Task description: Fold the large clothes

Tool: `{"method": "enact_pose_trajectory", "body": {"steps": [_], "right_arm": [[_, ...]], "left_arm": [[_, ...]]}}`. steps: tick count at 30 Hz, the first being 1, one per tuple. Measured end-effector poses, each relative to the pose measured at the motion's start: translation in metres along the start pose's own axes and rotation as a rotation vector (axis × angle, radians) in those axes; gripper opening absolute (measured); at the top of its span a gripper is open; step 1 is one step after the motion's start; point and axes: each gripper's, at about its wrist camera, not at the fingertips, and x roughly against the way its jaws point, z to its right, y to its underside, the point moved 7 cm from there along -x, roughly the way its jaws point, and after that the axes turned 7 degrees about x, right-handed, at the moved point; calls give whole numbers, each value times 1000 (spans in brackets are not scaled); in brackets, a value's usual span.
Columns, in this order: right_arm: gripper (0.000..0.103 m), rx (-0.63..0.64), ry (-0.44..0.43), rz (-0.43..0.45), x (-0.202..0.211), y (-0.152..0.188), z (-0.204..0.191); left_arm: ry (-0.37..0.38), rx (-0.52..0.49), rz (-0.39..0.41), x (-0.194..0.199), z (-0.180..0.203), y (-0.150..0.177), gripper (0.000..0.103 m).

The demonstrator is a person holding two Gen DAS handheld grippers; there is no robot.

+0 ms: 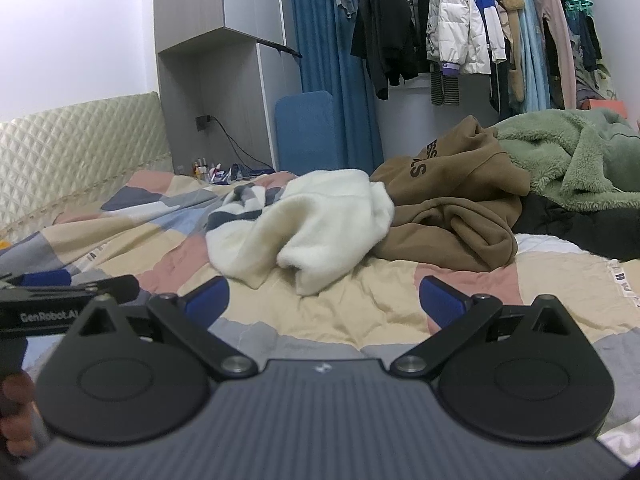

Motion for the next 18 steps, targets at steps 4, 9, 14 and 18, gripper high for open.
{"method": "enact_pose_trajectory", "body": {"steps": [4,9,14,18], "right_arm": [[103,-2,-3,-2,0,0,0],[103,1,-5,-2,0,1,0],[103,-1,-4,-1,0,2,0],[103,-19,-6,2,1,3,0]], "left_arm": [[-1,-2,1,0,0,0,103],[2,-1,-3,-2,-1,1,103],[5,-1,-10,-6,-2,3,103],[8,0,-18,-9,-2,5,103]]}}
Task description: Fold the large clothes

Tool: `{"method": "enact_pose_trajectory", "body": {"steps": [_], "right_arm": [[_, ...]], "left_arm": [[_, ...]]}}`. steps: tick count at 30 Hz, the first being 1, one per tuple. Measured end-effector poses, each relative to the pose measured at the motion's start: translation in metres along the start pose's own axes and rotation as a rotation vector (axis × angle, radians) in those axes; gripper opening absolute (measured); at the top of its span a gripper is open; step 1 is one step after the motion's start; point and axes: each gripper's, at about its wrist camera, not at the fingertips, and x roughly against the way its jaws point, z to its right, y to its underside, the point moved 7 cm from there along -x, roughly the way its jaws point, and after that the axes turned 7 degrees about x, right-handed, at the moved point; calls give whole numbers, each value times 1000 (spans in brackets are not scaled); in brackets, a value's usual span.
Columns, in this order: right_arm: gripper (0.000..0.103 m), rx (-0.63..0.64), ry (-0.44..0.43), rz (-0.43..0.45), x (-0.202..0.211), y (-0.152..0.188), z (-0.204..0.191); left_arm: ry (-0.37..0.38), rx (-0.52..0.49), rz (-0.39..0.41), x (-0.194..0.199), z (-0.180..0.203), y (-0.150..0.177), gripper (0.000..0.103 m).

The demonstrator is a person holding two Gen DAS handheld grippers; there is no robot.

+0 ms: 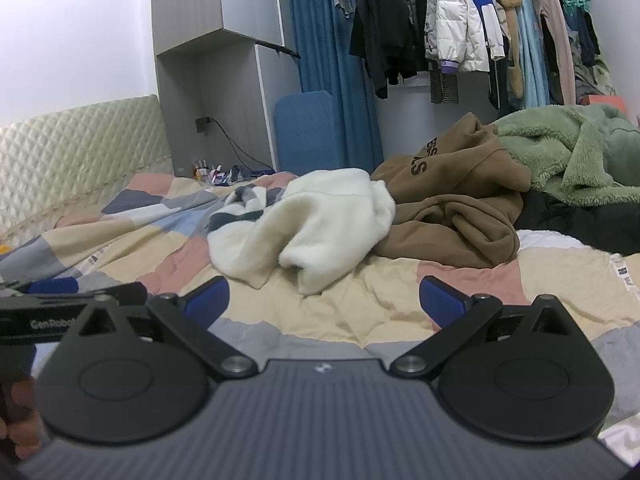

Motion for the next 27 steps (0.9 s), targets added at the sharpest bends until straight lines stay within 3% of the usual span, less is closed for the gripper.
{"method": "enact_pose_trajectory", "body": {"steps": [17,27], "right_arm": [[103,-101,-38,-54,-17,7,5],[103,-119,-39,-49,-36,-13,3]], "left_arm": [[5,-14,-14,-31,-1,-7,103],[6,11,-34,-53,-7,-27,103]]}}
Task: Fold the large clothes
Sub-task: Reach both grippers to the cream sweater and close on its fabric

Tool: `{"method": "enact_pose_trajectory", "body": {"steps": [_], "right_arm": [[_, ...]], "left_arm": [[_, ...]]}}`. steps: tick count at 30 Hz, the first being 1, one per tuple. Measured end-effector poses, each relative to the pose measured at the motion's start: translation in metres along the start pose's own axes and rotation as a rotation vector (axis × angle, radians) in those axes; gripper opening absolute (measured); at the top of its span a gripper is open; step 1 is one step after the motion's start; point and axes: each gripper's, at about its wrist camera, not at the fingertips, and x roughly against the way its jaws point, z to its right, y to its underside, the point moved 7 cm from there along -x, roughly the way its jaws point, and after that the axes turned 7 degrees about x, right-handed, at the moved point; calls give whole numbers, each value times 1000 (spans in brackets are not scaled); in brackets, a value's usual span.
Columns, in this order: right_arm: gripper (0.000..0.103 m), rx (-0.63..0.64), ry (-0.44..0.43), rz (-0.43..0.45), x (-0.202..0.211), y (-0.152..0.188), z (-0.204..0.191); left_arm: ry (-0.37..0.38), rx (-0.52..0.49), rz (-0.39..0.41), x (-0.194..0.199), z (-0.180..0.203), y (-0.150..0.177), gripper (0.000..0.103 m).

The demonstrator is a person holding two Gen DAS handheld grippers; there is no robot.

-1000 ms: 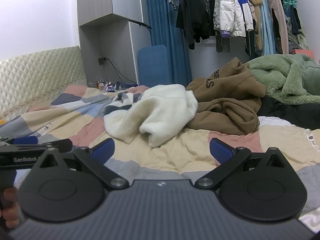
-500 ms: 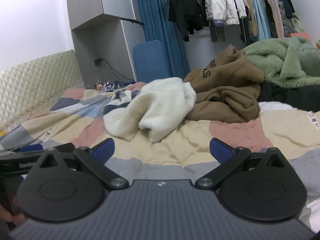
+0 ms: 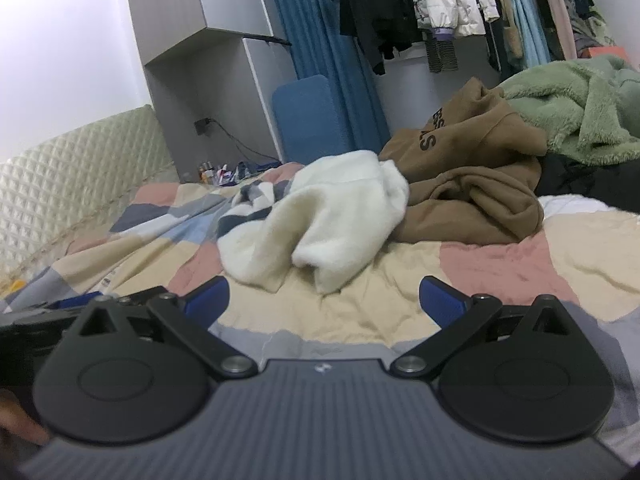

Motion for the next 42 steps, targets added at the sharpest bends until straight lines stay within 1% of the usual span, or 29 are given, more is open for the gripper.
{"method": "enact_pose_trajectory", "body": {"steps": [5,9,12,16,19,23,27,28,31,33,35,36,37,38,39,40,41,42], "right_arm": [[103,-28,13,3,-15,-19,2],[103,-34,9,6,-32,-38,-3],[103,-51,-19,-9,-53,-46,-6],[103,-83,-32,-65,-91,-43,-2],[103,-130,-39,-114,-121,-34,7],[103,-174,-38,-180,-158,-15,20],[103,-189,-27,-191,-188,1,29],[103,-200,-26,-190,-195,5,33],[103,-214,-33,-217,-222,20,41],[99,-215,-45,-227,-237,28,45],[98,-211,-44,-238,-253,35,49],[98,-210,-54,-239,-259,38,50],[98,-204,-65,-232,-262,38,50],[95,-189,-75,-215,-265,37,48],[89,-169,-85,-202,-268,36,45],[85,-150,-93,-192,-271,35,43],[76,-135,-98,-183,-273,34,41],[72,-119,-106,-173,-275,32,39]], "left_arm": [[14,13,-12,-17,-2,-24,103],[45,81,-18,-35,-9,-45,103],[55,112,-22,-57,-14,-55,103],[62,137,-52,-98,-22,-60,103],[49,142,-79,-134,-27,-55,103],[57,173,-121,-181,-35,-41,103],[55,153,-136,-225,-38,-22,103],[54,152,-153,-237,-38,-15,103],[51,171,-177,-268,-44,2,103],[46,169,-200,-287,-47,11,103],[51,189,-216,-304,-51,18,103],[58,202,-218,-310,-53,21,102],[69,213,-216,-315,-54,24,97],[86,223,-215,-320,-55,26,92],[105,239,-222,-325,-56,29,88],[125,259,-223,-327,-57,29,78],[145,277,-216,-328,-58,28,69],[157,290,-210,-331,-60,26,66]]}}
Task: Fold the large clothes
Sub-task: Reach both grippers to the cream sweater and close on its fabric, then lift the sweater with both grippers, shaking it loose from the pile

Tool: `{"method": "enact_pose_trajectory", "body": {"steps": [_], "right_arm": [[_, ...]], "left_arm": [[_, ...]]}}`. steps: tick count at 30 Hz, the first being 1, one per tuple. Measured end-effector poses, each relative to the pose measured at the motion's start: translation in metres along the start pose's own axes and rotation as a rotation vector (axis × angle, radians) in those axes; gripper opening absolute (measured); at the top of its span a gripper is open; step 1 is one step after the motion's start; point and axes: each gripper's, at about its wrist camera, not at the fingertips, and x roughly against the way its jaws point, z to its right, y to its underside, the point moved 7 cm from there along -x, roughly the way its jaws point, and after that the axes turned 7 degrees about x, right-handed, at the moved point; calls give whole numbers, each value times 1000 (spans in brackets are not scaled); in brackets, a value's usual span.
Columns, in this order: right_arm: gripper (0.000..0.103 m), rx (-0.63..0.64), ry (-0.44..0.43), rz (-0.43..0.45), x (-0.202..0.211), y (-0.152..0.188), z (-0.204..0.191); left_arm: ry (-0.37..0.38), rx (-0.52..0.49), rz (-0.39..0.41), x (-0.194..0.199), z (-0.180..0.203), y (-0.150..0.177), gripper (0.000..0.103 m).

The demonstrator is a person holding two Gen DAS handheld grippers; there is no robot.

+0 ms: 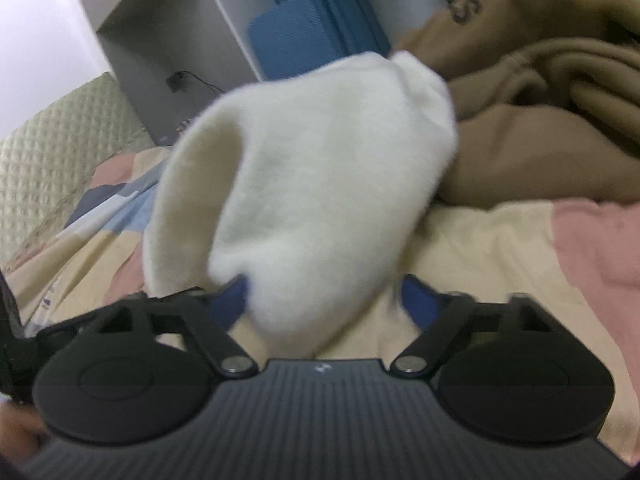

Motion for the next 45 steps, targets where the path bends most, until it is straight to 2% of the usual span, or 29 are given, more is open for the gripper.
{"method": "enact_pose_trajectory", "body": {"steps": [1,2,3,5,8,12,17,20,27,32,37,41,45], "right_arm": [[71,10,-6,7,0,-2,-1],[66,24,-11,16,1,-3,-4],[59,33,-14,20,2,-4,-5],[48,32,-14,20,4,-6,-3],[34,-13,-31,7,9,-8,6],[23,-39,-45,16,25,-12,11],[20,8,-41,78,61,-23,9],[19,-5,-44,122,82,-34,11],[17,2,-31,229,141,-48,7],[17,9,-17,256,187,-46,5],[17,14,22,216,224,-30,5],[17,-34,76,175,238,-13,19],[17,-69,141,112,231,-4,30]], "left_arm": [[17,14,0,0,-2,-1,60],[34,29,-5,0,-1,-2,50],[49,48,-8,0,-3,-3,46],[66,77,5,4,-5,-6,30],[77,103,17,16,-6,-10,20],[129,140,58,43,-1,-21,17],[206,128,106,87,14,-35,16],[239,114,136,118,25,-36,16],[320,117,159,201,42,-25,16],[374,115,155,257,56,-9,16],[379,109,127,294,78,24,16],[324,65,63,300,86,60,17],[279,34,9,287,93,79,17]]}}
